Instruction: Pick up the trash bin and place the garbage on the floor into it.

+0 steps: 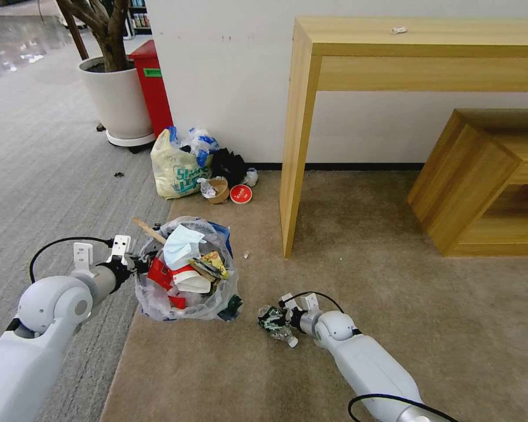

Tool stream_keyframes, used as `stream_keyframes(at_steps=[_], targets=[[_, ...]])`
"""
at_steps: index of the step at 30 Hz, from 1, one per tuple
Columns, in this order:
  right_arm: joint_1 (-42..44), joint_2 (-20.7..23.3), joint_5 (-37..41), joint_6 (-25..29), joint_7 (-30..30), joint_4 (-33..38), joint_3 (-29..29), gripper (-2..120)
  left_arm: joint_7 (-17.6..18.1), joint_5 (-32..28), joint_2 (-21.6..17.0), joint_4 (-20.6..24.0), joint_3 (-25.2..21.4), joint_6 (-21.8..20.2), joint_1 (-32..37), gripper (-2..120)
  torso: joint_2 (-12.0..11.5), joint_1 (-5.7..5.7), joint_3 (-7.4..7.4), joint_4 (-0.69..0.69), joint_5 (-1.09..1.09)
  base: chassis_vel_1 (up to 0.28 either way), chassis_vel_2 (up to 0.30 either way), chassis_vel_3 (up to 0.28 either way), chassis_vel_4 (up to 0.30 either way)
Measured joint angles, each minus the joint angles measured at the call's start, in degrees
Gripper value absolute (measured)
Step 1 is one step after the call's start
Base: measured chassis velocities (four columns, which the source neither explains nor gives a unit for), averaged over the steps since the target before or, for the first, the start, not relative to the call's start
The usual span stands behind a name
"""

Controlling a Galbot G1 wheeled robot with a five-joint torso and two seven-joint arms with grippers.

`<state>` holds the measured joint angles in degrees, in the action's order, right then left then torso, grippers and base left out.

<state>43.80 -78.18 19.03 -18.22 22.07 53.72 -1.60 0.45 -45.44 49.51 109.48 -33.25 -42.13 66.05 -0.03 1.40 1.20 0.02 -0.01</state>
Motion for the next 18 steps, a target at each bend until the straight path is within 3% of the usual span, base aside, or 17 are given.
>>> stream_keyframes(at_steps=[18], targets=[[-1.9,-3.5,-1.8,3.4,0.2,-6.9,0.3,98,0.5,-0.1,0.2,0.0,0.1,0.0,0.1,0,0.0,0.0,-0.01,0.01,0.0,0.0,0.0,0.0,0.0]])
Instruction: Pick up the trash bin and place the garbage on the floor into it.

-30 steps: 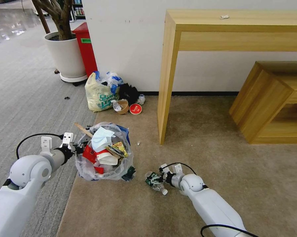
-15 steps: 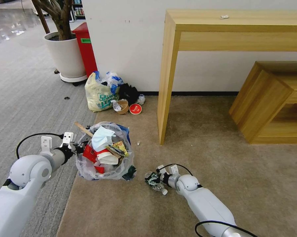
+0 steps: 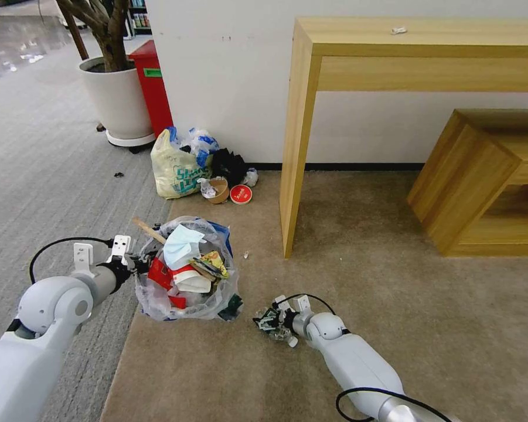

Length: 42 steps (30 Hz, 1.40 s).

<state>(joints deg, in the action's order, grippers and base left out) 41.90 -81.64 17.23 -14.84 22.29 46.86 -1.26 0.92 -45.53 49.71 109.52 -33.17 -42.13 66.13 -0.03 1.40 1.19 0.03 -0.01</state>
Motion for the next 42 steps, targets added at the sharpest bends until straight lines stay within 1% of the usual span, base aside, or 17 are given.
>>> stream_keyframes(at_steps=[1,4,5,6,8,10,12,13,16,17,20,21,23,36,39,41,42], targets=[[0.0,0.0,0.0,0.0,0.0,0.0,0.0,98,0.0,0.0,0.0,0.0,0.0,0.0,0.0,0,0.0,0.0,0.0,0.0,0.0,0.0,0.0,0.0,0.0],[0.2,0.0,-0.2,0.0,-0.1,0.4,0.0,89,0.0,0.0,0.0,0.0,0.0,0.0,-0.1,0,0.0,0.0,0.0,0.0,0.0,0.0,0.0,0.0,0.0],[0.2,0.0,-0.2,0.0,-0.1,0.4,0.0,89,0.0,0.0,0.0,0.0,0.0,0.0,-0.1,0,0.0,0.0,0.0,0.0,0.0,0.0,0.0,0.0,0.0],[0.3,0.0,-0.4,0.0,-0.2,0.4,0.0,86,0.0,0.0,0.0,0.0,0.0,0.0,-0.1,0,0.0,0.0,0.0,0.0,0.0,0.0,0.0,0.0,0.0],[0.8,-0.1,-1.0,0.3,-0.4,1.0,-0.1,74,0.0,0.0,0.0,0.0,0.1,0.0,-0.1,0,0.0,0.0,0.0,0.0,-0.01,0.0,0.0,0.0,0.0],[1.0,-0.1,-1.1,0.3,-0.4,1.2,-0.1,72,0.0,0.0,0.0,0.0,0.0,0.0,-0.1,0,0.0,0.0,0.0,0.01,0.0,0.0,0.0,0.0,0.0],[1.8,-0.1,-1.5,0.3,-0.7,2.1,-0.4,60,0.0,0.0,0.1,0.0,0.0,0.0,-0.1,0,0.0,0.0,0.0,-0.01,0.0,0.0,0.0,0.0,0.0],[1.8,-0.1,-1.5,0.3,-0.7,2.1,-0.4,60,0.0,0.0,0.1,0.0,0.0,0.0,-0.1,0,0.0,0.0,0.0,-0.01,0.0,0.0,0.0,0.0,0.0],[2.3,-0.3,-2.0,0.3,-1.5,2.6,-0.5,45,0.0,0.0,0.1,0.0,0.0,0.0,-0.1,0,0.0,0.0,0.0,0.0,0.0,0.0,0.0,0.0,0.0],[2.3,-0.3,-2.0,0.3,-1.5,2.6,-0.5,45,0.0,0.0,0.1,0.0,0.0,0.0,-0.1,0,0.0,0.0,0.0,0.0,0.0,0.0,0.0,0.0,0.0],[2.8,-0.1,-2.0,0.3,-2.5,3.4,-0.5,35,0.0,0.0,0.1,0.2,-0.1,0.0,0.0,0,0.0,0.0,0.01,-0.01,0.01,0.0,0.0,0.0,0.0],[2.8,-0.1,-2.0,0.3,-2.5,3.4,-0.5,35,0.0,0.0,0.1,0.2,-0.1,0.0,0.0,0,0.0,0.0,0.01,-0.01,0.01,0.0,0.0,0.0,0.0],[3.3,0.2,-1.8,0.0,-3.3,4.3,-0.5,29,0.0,0.0,0.1,0.2,-0.1,0.0,0.0,0,0.0,0.0,0.01,-0.03,0.03,0.0,0.0,0.0,0.0],[5.5,2.4,2.2,-1.5,-7.2,10.5,0.7,27,0.0,0.0,0.3,0.5,0.0,0.0,-0.1,0,0.0,0.0,0.02,0.0,0.01,0.0,0.0,0.0,0.0],[6.2,3.2,3.5,-1.7,-8.0,13.0,1.4,26,-0.1,0.0,0.3,0.5,0.0,0.0,-0.1,0,0.0,0.0,0.02,-0.01,0.01,0.0,0.0,0.0,0.0],[7.1,4.3,5.3,-2.0,-9.1,16.7,2.3,26,-0.1,0.0,0.3,0.5,0.0,0.0,-0.2,0,0.0,0.0,0.02,0.0,0.01,0.0,0.0,0.0,0.0],[7.1,4.3,5.3,-2.0,-9.1,16.7,2.3,26,-0.1,0.0,0.3,0.5,0.0,0.0,-0.2,0,0.0,0.0,0.02,0.0,0.01,0.0,0.0,0.0,0.0]])
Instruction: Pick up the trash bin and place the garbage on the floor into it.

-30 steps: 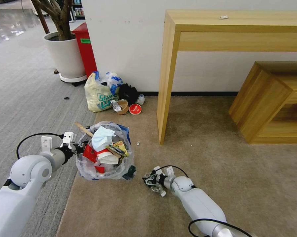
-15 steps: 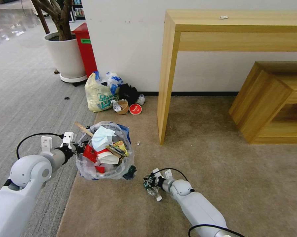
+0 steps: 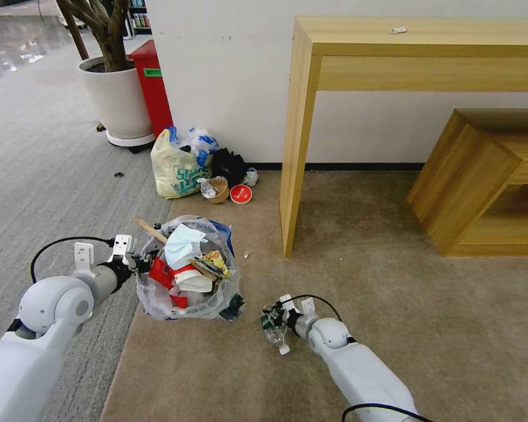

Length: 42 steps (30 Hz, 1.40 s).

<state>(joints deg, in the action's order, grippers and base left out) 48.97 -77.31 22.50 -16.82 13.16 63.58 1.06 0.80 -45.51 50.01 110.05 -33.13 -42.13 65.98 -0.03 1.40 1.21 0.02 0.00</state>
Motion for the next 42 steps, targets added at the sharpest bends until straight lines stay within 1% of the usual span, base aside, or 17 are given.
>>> stream_keyframes(at_steps=[4,5,8,11,14,18,21,22,25,26,29,34,37,38,40,41,42], targets=[[1.8,2.4,2.3,-0.3,-1.5,8.2,1.4,26,0.0,0.0,0.0,0.1,0.1,0.0,0.1,0,0.0,0.0,-0.01,0.0,0.0,0.0,0.0,0.0,0.0],[1.8,2.4,2.3,-0.3,-1.5,8.2,1.4,26,0.0,0.0,0.0,0.1,0.1,0.0,0.1,0,0.0,0.0,-0.01,0.0,0.0,0.0,0.0,0.0,0.0],[3.2,4.8,3.3,-0.3,-2.6,14.5,3.1,26,0.0,0.0,0.0,0.1,0.2,0.0,0.1,0,0.0,0.0,-0.01,0.0,0.0,0.0,0.0,0.0,0.0],[3.5,5.6,3.3,-0.3,-2.8,16.2,3.9,26,0.0,0.0,0.0,0.1,0.3,0.0,0.0,0,0.0,0.0,-0.01,0.0,0.0,0.0,0.0,0.0,0.0],[3.9,8.0,2.7,0.5,-3.0,19.2,6.4,26,-0.1,0.0,0.0,-0.1,0.5,0.0,-0.3,0,0.0,0.0,-0.01,0.0,0.0,0.0,0.0,0.0,0.0],[4.1,9.3,2.4,0.6,-3.0,20.8,8.0,26,-0.2,0.0,-0.1,-0.3,0.5,0.0,-0.3,0,0.0,0.0,-0.01,0.0,0.0,0.0,0.0,0.0,0.0],[4.4,11.1,2.7,0.6,-3.1,24.6,10.0,26,-0.8,0.1,-0.9,-0.6,0.7,0.0,-0.2,0,0.0,0.0,-0.01,0.0,0.0,0.0,0.0,0.0,0.0],[4.4,11.1,2.7,0.6,-3.1,24.6,10.0,26,-0.8,0.1,-0.9,-0.6,0.7,0.0,-0.2,0,0.0,0.0,-0.01,0.0,0.0,0.0,0.0,0.0,0.0],[4.3,12.2,3.1,0.4,-3.2,28.5,11.3,26,-1.1,0.1,-1.6,-0.8,1.2,0.0,-0.2,0,0.0,0.0,-0.01,0.0,0.0,0.0,0.0,0.0,0.0],[4.3,12.2,3.1,0.4,-3.2,28.5,11.3,26,-1.1,0.1,-1.6,-0.8,1.2,0.0,-0.2,0,0.0,0.0,-0.01,0.0,0.0,0.0,0.0,0.0,0.0],[2.2,13.3,4.9,0.0,-3.3,33.0,12.6,26,-1.5,0.3,-2.2,-1.4,2.0,0.0,-0.6,0,0.0,0.0,-0.01,0.0,0.0,0.0,0.0,0.0,0.0],[-1.0,14.0,7.1,-0.5,-3.3,36.1,12.0,25,-2.1,0.9,-2.5,-2.2,2.9,0.0,-0.9,0,0.0,0.0,-0.01,0.01,-0.02,0.0,0.0,0.0,0.0],[-5.8,14.0,11.3,-0.9,-3.0,39.2,8.0,25,-2.9,1.4,-3.1,-3.4,4.1,0.0,-1.4,0,0.0,0.0,-0.01,-0.01,-0.02,0.0,0.0,0.0,0.0],[-5.8,14.0,11.3,-0.9,-3.0,39.2,8.0,25,-2.9,1.4,-3.1,-3.4,4.1,0.0,-1.4,0,0.0,0.0,-0.01,-0.01,-0.02,0.0,0.0,0.0,0.0],[-8.4,12.8,12.8,-1.0,-1.6,39.9,4.9,25,-3.6,1.7,-3.7,-4.1,4.9,0.0,-1.7,0,0.0,0.0,-0.01,-0.01,-0.02,0.0,0.0,0.0,0.0],[-8.4,12.8,12.8,-1.0,-1.6,39.9,4.9,25,-3.6,1.7,-3.7,-4.1,4.9,0.0,-1.7,0,0.0,0.0,-0.01,-0.01,-0.02,0.0,0.0,0.0,0.0],[-9.4,12.2,13.1,-0.9,-0.9,39.9,3.2,25,-3.9,1.7,-4.0,-4.5,5.1,0.0,-1.9,0,0.0,0.0,-0.01,0.0,-0.02,0.0,0.0,0.0,0.0]])
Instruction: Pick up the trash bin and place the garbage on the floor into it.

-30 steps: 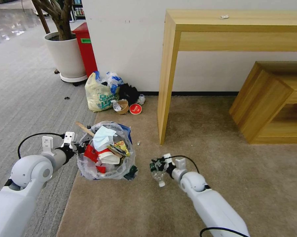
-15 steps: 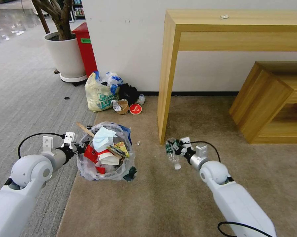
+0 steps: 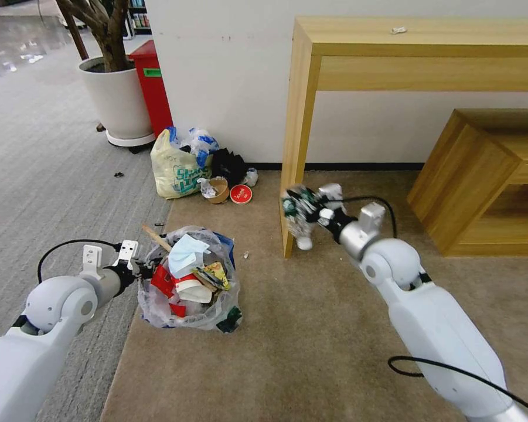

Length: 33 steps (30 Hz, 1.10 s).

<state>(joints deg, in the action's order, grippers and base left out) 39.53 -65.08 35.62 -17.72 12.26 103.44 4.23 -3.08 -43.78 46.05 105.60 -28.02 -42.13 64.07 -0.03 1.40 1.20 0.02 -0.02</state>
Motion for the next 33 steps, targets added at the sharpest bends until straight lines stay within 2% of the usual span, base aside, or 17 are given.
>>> stream_keyframes(at_steps=[2,7,9,13,19,22,29,33], targets=[[-2.0,-1.1,0.7,0.7,1.2,-0.3,-4.5,25,-1.0,0.4,-0.9,-1.0,0.6,0.0,-0.4,0,0.0,0.0,0.0,-0.01,0.0,0.0,0.0,0.0,0.0],[-3.4,-2.3,0.8,1.5,2.4,-1.2,-10.2,25,-3.0,1.9,-1.9,-2.2,0.8,0.0,-0.6,0,0.0,0.0,0.0,0.0,0.0,0.0,0.0,0.0,0.0],[-4.1,-3.9,0.5,1.8,2.9,-2.0,-14.8,25,-4.2,2.9,-2.7,-3.0,0.8,0.0,-0.5,0,0.0,0.0,0.0,0.0,-0.01,0.0,0.0,0.0,0.0],[-4.6,-6.0,-0.7,2.6,3.2,-3.5,-18.8,25,-5.4,3.8,-3.4,-3.5,0.8,0.0,-0.4,0,0.0,0.0,0.0,0.0,-0.01,0.0,0.0,0.0,0.0],[-5.6,-8.9,-1.8,3.3,3.3,-6.1,-22.0,25,-6.3,4.6,-3.6,-3.6,0.7,0.0,-0.4,0,0.0,0.0,-0.01,0.0,0.0,0.0,0.0,0.0,0.0],[-6.1,-10.8,-4.2,4.5,3.3,-9.5,-23.9,25,-7.0,5.2,-3.7,-3.6,0.7,0.0,-0.4,0,0.0,0.0,-0.01,-0.01,0.0,0.0,0.0,0.0,0.0],[-5.0,-11.5,-9.8,6.7,4.4,-13.2,-24.6,25,-8.9,6.3,-3.7,-3.8,0.6,0.0,-0.5,0,0.0,0.0,0.0,0.01,0.0,0.0,0.0,0.0,0.0],[-4.4,-11.4,-10.1,6.9,4.3,-14.0,-25.3,25,-9.1,6.5,-3.6,-3.9,0.6,0.0,-0.7,0,0.0,0.0,0.0,0.01,0.01,0.0,0.0,0.0,0.0]])
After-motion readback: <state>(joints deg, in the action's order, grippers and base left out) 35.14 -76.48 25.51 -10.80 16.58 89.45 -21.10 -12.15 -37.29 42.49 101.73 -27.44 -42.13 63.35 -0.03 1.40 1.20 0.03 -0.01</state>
